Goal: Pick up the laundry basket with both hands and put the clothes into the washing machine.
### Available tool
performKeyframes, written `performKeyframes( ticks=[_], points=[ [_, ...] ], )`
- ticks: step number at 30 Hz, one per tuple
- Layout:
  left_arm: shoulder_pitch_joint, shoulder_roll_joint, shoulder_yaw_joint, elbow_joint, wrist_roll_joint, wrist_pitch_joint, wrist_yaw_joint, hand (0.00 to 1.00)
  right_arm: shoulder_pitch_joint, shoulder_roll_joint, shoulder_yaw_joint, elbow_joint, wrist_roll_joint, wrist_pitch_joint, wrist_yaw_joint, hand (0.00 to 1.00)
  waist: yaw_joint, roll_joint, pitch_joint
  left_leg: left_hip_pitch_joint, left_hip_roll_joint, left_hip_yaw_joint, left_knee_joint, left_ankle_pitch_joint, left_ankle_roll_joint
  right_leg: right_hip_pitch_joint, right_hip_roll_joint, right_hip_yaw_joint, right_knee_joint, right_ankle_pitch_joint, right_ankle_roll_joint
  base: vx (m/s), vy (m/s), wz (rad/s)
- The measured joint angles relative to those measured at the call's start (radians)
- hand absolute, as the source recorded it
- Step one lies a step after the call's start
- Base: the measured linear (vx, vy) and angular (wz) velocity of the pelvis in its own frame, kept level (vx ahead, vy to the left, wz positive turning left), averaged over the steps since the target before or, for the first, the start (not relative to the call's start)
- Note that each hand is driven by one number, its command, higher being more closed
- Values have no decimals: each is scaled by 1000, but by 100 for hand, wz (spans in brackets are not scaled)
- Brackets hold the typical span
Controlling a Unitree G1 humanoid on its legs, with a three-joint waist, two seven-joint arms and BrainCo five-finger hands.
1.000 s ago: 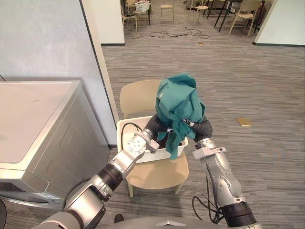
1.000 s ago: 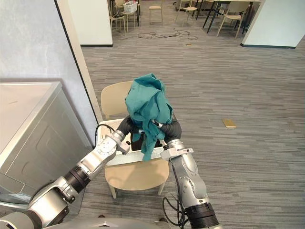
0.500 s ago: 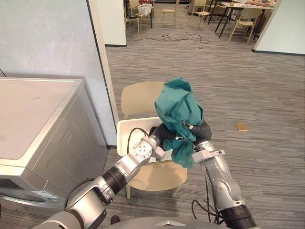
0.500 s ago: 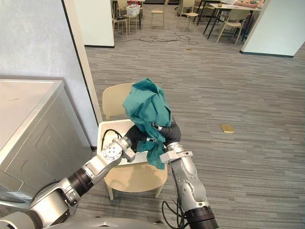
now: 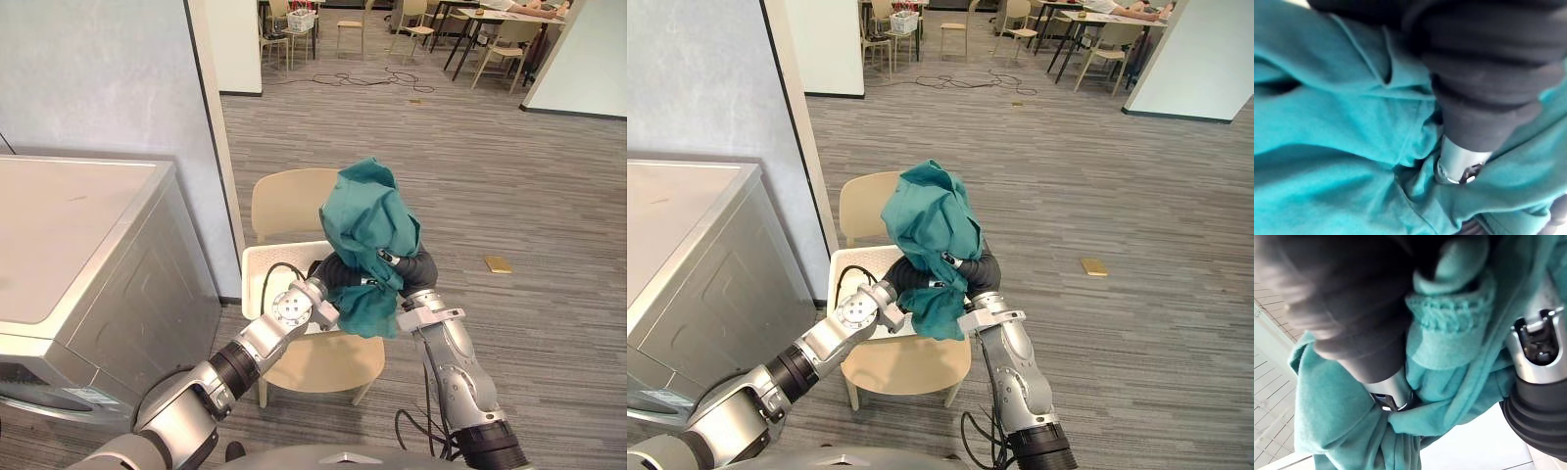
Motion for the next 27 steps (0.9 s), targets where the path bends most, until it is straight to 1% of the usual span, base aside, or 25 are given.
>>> performKeyframes(
  ticks=[8, 15, 17, 20, 22, 25, 27],
  points=[
    [2, 0, -1, -11, 0, 3, -3, 100, 28, 4, -13, -27, -4, -2, -6, 0, 0, 1, -1, 0, 0, -3, 0, 3, 3, -3, 0, -2, 4, -3, 0, 0, 0, 0],
    [31, -7, 16, -37, -3, 11, -8, 100, 95, 87, -64, -66, -4, -12, -8, 0, 1, 2, -1, -1, -1, -7, 0, 3, 2, -2, 0, -5, 4, -4, 0, 0, 0, 0],
    [55, -14, 47, -39, -22, 11, -9, 100, 119, 97, -78, -70, -4, -12, -10, 0, 0, 2, -1, -1, -1, -8, 0, 2, 1, -2, 0, -5, 5, -5, 0, 0, 0, 0],
    [105, -9, 136, -99, -32, 12, -2, 100, 157, 121, -163, -70, -2, -13, -30, 0, 0, 4, -2, -1, -1, -8, 0, -2, -4, -3, 0, -5, 5, -5, 0, 0, 0, 0],
    [153, 4, 226, -164, -62, 11, 6, 100, 182, 121, -233, -69, 0, -26, -50, 0, -1, 6, -3, -1, -1, -6, 0, -2, -4, -4, 0, -3, 5, -5, 0, 0, 0, 0],
    [206, 21, 319, -224, -79, 11, 21, 100, 201, 124, -282, -69, -9, -31, -70, 0, -5, 12, -7, 0, 0, -2, 0, -3, -4, -5, 0, -1, 5, -5, 0, 0, 0, -3],
    [267, 31, 406, -275, -118, 8, 26, 100, 226, 139, -314, -67, -10, -32, -72, 0, -6, 19, -11, 2, 0, 2, 0, -4, -5, -6, 0, 0, 4, -5, 0, 0, 0, -4]
  ],
)
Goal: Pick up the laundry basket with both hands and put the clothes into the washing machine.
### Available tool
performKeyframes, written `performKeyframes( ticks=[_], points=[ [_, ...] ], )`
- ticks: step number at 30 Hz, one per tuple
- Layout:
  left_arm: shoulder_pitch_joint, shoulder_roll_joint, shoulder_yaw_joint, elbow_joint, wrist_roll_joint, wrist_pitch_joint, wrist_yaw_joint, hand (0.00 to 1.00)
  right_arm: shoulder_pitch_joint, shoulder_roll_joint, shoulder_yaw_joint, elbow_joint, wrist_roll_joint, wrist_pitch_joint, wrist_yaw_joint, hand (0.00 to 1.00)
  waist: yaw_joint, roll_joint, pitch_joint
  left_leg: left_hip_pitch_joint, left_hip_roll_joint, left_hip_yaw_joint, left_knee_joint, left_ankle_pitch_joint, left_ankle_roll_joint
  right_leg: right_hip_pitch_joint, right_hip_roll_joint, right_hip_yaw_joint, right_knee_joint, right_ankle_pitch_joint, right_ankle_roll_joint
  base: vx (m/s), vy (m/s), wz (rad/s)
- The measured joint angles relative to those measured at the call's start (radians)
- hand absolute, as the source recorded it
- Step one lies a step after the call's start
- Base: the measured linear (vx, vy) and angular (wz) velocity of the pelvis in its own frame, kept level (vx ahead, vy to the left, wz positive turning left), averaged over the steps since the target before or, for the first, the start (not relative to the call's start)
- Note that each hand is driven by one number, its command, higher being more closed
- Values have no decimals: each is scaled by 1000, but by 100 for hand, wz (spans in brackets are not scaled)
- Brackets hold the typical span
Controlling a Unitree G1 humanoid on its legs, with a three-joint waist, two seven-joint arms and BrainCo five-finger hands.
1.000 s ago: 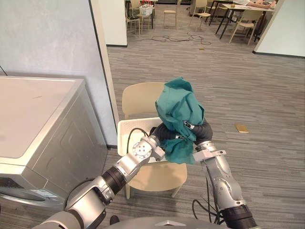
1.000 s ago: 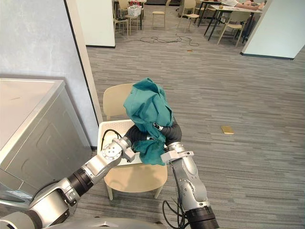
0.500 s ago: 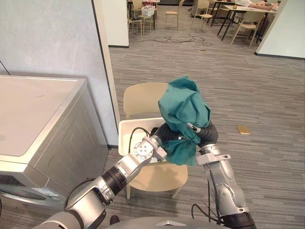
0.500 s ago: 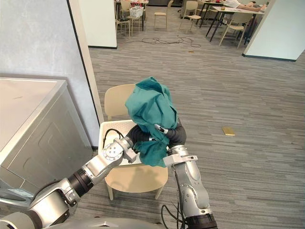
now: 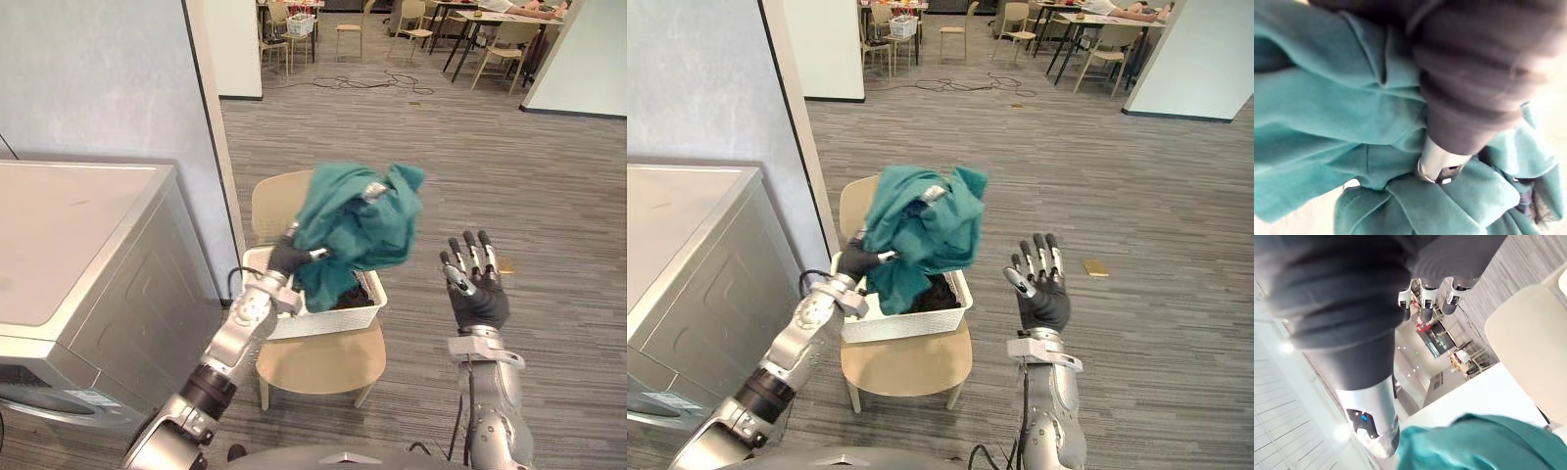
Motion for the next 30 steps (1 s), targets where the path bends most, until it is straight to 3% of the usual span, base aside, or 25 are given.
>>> performKeyframes(
  ticks=[3, 14, 20, 25, 30],
  points=[
    [64, 1, 77, -37, -57, -6, 0, 100, 18, 23, -32, 13, -41, 0, -1, 0, 2, 3, -1, 5, 1, 6, 0, -3, -1, 1, 0, 3, -2, -1, -1, 0, 0, -4],
    [235, -20, 190, -97, -221, -18, -30, 100, 30, 67, -113, 203, -39, 1, -1, 0, 4, 10, 2, 8, 1, 8, 0, -5, 0, 2, -1, 3, -1, -3, 0, 0, 0, 0],
    [396, -40, 228, -94, -297, -17, -80, 100, 56, 100, -137, 567, -75, 17, -1, 0, 28, 18, 8, 5, 1, -1, 0, -10, 1, 7, -1, -4, -2, -10, -1, 0, 0, 5],
    [469, -42, 295, 75, -297, -9, -132, 100, 60, 103, -143, 959, -142, 59, 3, 0, 48, 20, 18, 15, -1, -29, 0, -18, 3, 41, -1, -37, -1, -30, -2, 20, -2, 19],
    [517, -39, 365, 185, -296, 3, -133, 100, 29, 91, -158, 1178, -250, 93, 7, 0, 67, 18, 37, 27, -2, -70, 7, -22, 0, 72, 0, -70, 33, -64, -6, 59, -20, 23]
  ],
)
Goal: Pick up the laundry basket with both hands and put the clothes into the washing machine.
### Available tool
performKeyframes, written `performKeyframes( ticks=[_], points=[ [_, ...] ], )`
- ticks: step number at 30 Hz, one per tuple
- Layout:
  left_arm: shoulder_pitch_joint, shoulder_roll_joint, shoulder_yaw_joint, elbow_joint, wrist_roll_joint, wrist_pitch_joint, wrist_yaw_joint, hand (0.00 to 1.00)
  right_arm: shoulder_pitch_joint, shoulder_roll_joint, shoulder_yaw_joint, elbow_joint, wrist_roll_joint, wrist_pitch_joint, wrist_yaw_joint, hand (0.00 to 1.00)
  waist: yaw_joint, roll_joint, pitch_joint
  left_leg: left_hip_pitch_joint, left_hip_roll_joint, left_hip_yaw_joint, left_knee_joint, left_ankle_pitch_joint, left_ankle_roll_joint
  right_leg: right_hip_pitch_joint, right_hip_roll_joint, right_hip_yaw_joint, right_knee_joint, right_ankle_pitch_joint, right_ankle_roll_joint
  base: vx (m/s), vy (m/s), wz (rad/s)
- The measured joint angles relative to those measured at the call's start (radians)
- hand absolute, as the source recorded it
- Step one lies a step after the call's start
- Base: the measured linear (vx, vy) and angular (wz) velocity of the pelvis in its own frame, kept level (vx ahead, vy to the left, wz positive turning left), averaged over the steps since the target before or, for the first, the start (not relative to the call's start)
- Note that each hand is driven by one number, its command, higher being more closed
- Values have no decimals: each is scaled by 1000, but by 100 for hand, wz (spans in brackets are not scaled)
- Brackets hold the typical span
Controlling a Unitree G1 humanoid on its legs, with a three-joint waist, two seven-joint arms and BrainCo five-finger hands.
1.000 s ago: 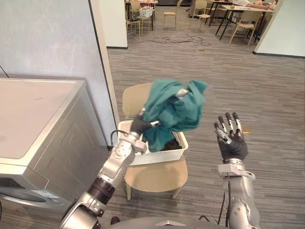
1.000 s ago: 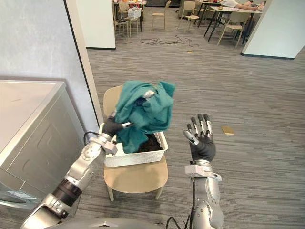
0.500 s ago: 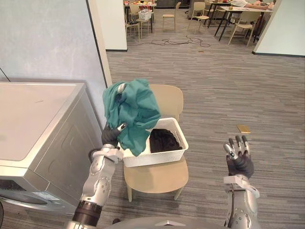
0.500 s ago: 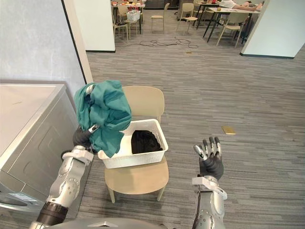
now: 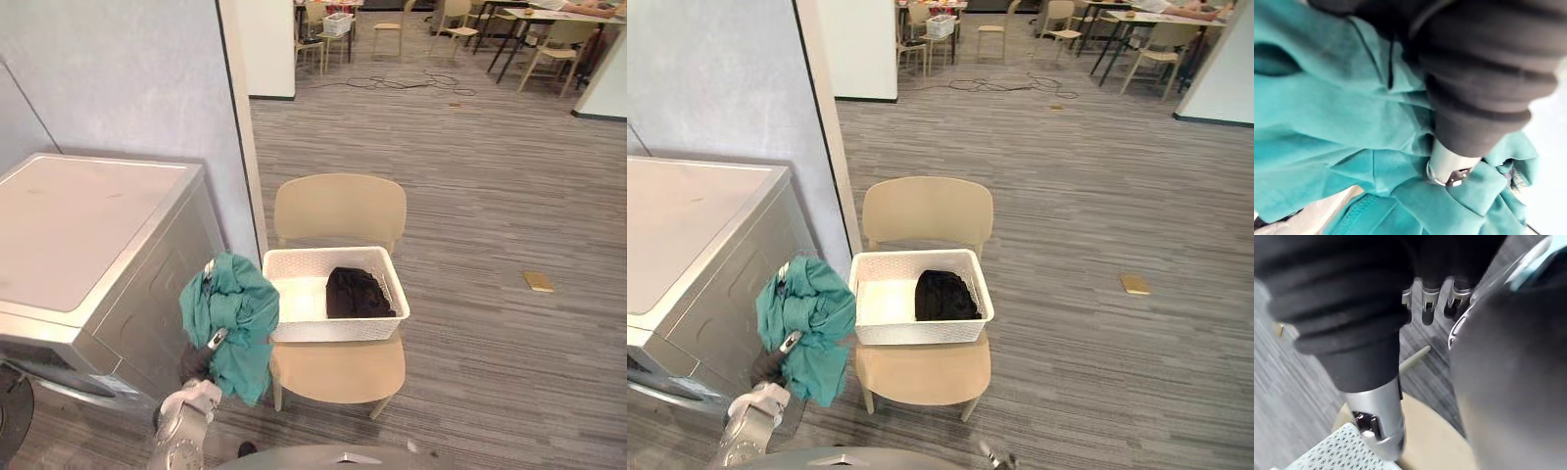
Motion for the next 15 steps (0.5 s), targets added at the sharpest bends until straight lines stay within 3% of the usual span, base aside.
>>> performKeyframes(
  ticks=[5, 8, 11, 12, 13, 14, 15],
  points=[
    [4, 9, 18, 17, -1, 3, -1, 100, -62, -36, 71, 47, -96, 1, 3, 0, 18, -8, 69, -29, 8, -86, 90, -13, -6, 29, 3, -76, 75, -58, -19, 0, -47, 49],
    [0, -2, 3, -2, -1, 9, -3, 100, -126, -82, 131, 49, -142, -1, 7, 0, 37, 17, 110, -116, 23, -150, 168, -20, -15, -18, 16, -125, 155, -94, -35, -123, -74, 47],
    [-4, -18, -44, -108, -12, 10, -4, 100, -173, -88, 129, 34, -139, -12, 9, 0, 60, 28, 156, -208, -4, -230, 143, 41, -21, -173, -45, -183, 412, -213, -47, -198, -98, 81],
    [-11, -33, -62, -143, -22, 10, -6, 100, -190, -104, 122, 40, -138, -23, -4, 0, 60, 43, 190, -214, -20, -252, 119, 16, -9, -183, -74, -218, 479, -250, -55, -238, -136, 133],
    [-19, -41, -63, -141, -22, 13, -11, 100, -202, -114, 124, 53, -139, -18, -10, 0, 59, 36, 206, -212, -24, -217, 105, -50, 37, -170, -101, -257, 471, -250, -70, -216, -91, 114],
    [-22, -50, -65, -145, -23, 14, -14, 100, -204, -112, 123, 60, -139, -19, -11, 0, 61, 21, 210, -228, -28, -163, 133, -64, 72, -170, -134, -281, 467, -243, -81, -143, -50, 99],
    [-24, -59, -74, -167, -25, 17, -24, 100, -207, -113, 122, 66, -140, -20, -24, 0, 70, 9, 209, -270, -31, -76, 278, -53, 99, -172, -172, -316, 466, -231, -90, -127, -72, 99]
  ],
)
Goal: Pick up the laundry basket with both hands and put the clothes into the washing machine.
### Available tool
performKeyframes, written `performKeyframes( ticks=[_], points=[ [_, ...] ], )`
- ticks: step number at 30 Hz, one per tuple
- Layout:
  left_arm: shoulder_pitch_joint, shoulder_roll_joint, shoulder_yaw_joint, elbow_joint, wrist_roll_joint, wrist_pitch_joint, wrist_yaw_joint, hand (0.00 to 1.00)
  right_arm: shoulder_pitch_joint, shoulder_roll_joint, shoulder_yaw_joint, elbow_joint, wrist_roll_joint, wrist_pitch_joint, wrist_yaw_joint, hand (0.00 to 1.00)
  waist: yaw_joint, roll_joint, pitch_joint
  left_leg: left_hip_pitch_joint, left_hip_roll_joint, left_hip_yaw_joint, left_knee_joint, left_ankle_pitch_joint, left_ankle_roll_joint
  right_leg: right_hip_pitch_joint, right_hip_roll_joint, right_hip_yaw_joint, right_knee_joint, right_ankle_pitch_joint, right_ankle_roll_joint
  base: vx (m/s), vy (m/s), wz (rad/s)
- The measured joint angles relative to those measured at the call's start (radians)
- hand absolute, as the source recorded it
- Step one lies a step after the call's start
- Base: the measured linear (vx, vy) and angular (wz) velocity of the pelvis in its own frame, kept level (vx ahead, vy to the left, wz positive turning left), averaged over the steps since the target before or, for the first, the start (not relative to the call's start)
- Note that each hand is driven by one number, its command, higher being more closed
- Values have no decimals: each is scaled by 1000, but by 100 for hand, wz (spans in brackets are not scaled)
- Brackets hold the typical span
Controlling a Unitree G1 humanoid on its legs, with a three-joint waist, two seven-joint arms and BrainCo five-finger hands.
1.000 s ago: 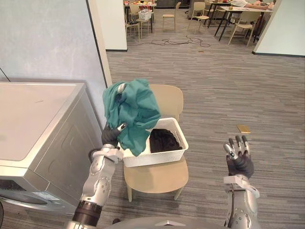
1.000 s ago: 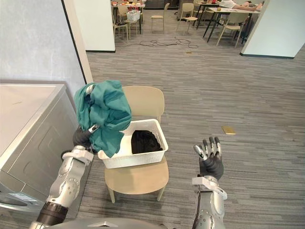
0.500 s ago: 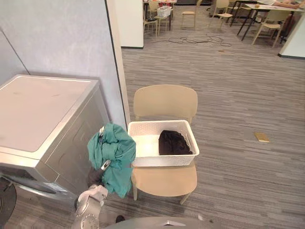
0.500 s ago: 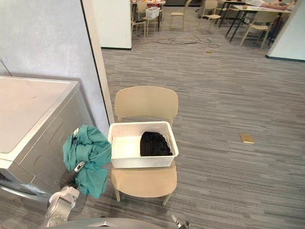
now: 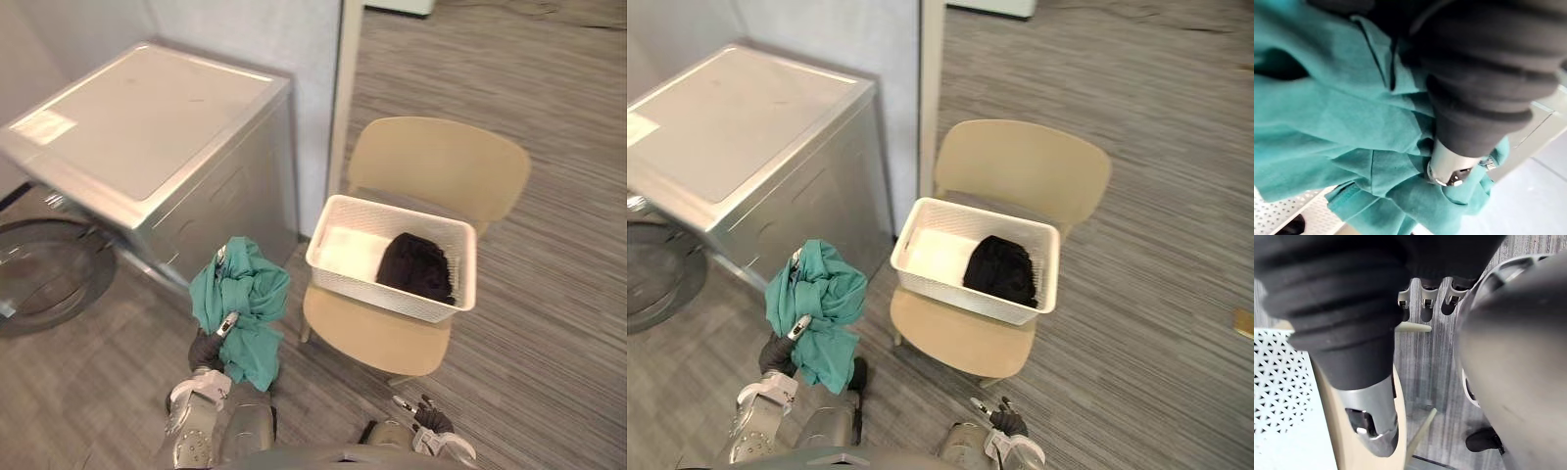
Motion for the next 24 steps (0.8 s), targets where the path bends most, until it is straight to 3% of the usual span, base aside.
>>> performKeyframes(
  ticks=[1, 2, 4, 6, 8, 9, 10, 12, 14, 16, 18, 19, 20, 21, 22, 23, 24],
  points=[
    [2, -6, -8, -27, -8, 2, -9, 100, 4, 3, -2, 2, -1, 0, -15, 0, -3, 3, 0, -15, 17, 47, 163, -34, 3, 18, -15, -46, -9, 19, -2, -88, -80, 92],
    [2, -12, -7, -35, -13, 2, -16, 100, 10, 4, -6, 2, -1, -1, -21, 0, -4, 5, -2, -5, 32, 58, 225, -66, 0, 33, -17, -67, -14, 24, -4, -113, -67, 92],
    [-14, -37, -22, -37, -16, 2, -30, 100, 36, 13, -53, 14, 0, 1, -23, 0, -16, 4, -9, 96, 127, 88, 336, -180, -34, 89, -20, -147, -39, 45, -7, -116, 21, 85],
    [-39, -46, -46, -1, -16, 5, -41, 100, 51, 18, -111, 52, 1, 1, -26, 0, -32, 0, -37, 163, 192, 107, 295, -197, -49, 91, -37, -196, -53, 71, 7, -53, 166, 94],
    [-70, -47, -70, 32, -16, 8, -41, 100, 59, 17, -164, 103, 1, 4, -29, 0, -52, 11, -70, 223, 227, 117, 117, -139, -93, 84, -56, -250, -56, 104, 33, 7, 337, 110],
    [-93, -49, -79, 51, -16, 10, -41, 100, 56, 18, -204, 137, 4, 8, -35, 0, -58, 29, -85, 264, 202, 104, -9, -150, -170, 85, -61, -273, -63, 136, 43, -17, 469, 104],
    [-110, -38, -83, 70, -16, 10, -41, 100, 46, 43, -244, 157, 9, 10, -48, 0, -62, 11, -91, 265, 174, 99, -71, -144, -208, 90, -66, -276, -102, 178, 39, -40, 401, 92],
    [-105, 17, -83, 76, -16, 10, -40, 100, 42, 66, -258, 182, 7, 23, -49, 0, -50, -23, -89, 260, 133, 84, -73, -144, -207, 122, -74, -275, -174, 248, 37, -29, 336, 50],
    [-88, 55, -80, 76, -16, 10, -40, 100, 52, 81, -262, 202, 8, 25, -52, 0, -48, -47, -101, 255, 105, 42, -42, -164, -183, 182, -78, -275, -224, 314, 40, 2, 243, 64],
    [-79, 58, -71, 76, -16, 9, -41, 100, 55, 81, -259, 205, 7, 30, -52, 0, -29, -56, -105, 253, 73, 19, 1, -194, -165, 216, -105, -271, -231, 343, 41, -1, 220, 52],
    [-40, 55, -62, 77, -14, 9, -41, 100, 60, 61, -260, 202, 7, 38, -70, 0, -2, -69, -111, 246, 18, 25, 41, -230, -131, 227, -172, -243, -208, 368, 31, -51, 199, 10],
    [-17, 48, -55, 77, -14, 9, -41, 100, 53, 55, -260, 195, 7, 38, -69, 0, 1, -55, -111, 248, -2, 25, 39, -244, -116, 219, -197, -229, -191, 390, 1, -107, 213, 9],
    [10, 40, -54, 78, -10, 9, -40, 100, 54, 37, -260, 181, 8, 37, -70, 0, -3, -42, -107, 259, -20, 21, 17, -237, -105, 206, -217, -205, -172, 445, -63, -85, 175, 20],
    [21, 38, -55, 78, -8, 9, -40, 100, 59, 32, -260, 164, 8, 38, -72, 0, -7, -34, -105, 267, -26, 15, 3, -230, -97, 202, -225, -186, -161, 476, -101, -52, 213, 37],
    [34, 37, -57, 81, 11, 9, -40, 100, 75, 29, -258, 133, 10, 37, -72, 0, -9, -21, -111, 284, -40, 1, -27, -214, -83, 181, -232, -114, -134, 554, -172, -10, 147, 34],
    [34, 36, -56, 85, 19, 9, -40, 100, 84, 30, -254, 112, 11, 36, -72, 0, -7, -17, -112, 297, -42, -12, -37, -207, -73, 161, -231, -49, -113, 596, -207, 10, 161, 39],
    [33, 35, -50, 87, 27, 7, -38, 100, 93, 36, -228, 73, 17, 33, -69, 0, -6, -5, -112, 324, -39, -26, -45, -200, -62, 109, -207, 115, -52, 626, -232, 46, 121, 28]
  ],
)
